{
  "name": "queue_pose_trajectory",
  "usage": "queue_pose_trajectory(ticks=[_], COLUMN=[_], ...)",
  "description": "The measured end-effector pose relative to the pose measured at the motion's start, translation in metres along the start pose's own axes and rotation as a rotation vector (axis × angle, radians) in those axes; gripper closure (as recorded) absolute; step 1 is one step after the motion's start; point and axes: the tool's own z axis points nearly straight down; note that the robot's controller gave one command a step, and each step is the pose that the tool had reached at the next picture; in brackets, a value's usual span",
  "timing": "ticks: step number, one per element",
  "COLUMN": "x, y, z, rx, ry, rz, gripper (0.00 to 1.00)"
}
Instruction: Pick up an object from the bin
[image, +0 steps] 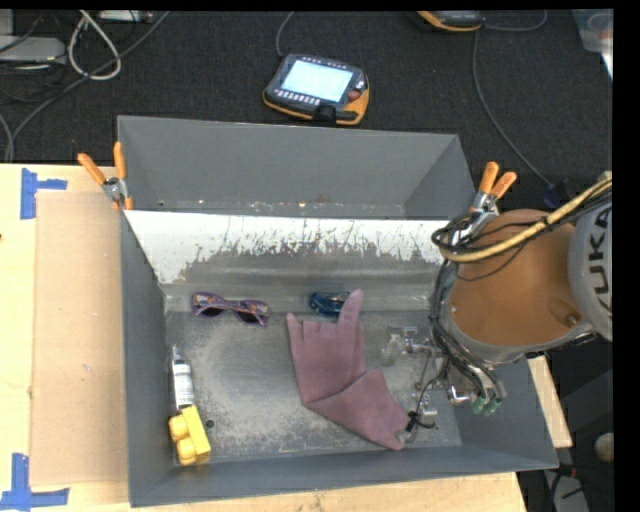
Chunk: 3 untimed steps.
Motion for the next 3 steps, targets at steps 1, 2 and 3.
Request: queue_pose_trajectory(ticks=[1,2,3], x=[0.0,-0.03,-0.007], y=[0.0,0.037,0.048], z=[0.0,0.07,0.095], rx=[0.0,-0.002,0.0], ry=[0.0,0.006,0.001], rz=[0.0,0.047,-0.074], gripper=[0.0,0.0,0.0])
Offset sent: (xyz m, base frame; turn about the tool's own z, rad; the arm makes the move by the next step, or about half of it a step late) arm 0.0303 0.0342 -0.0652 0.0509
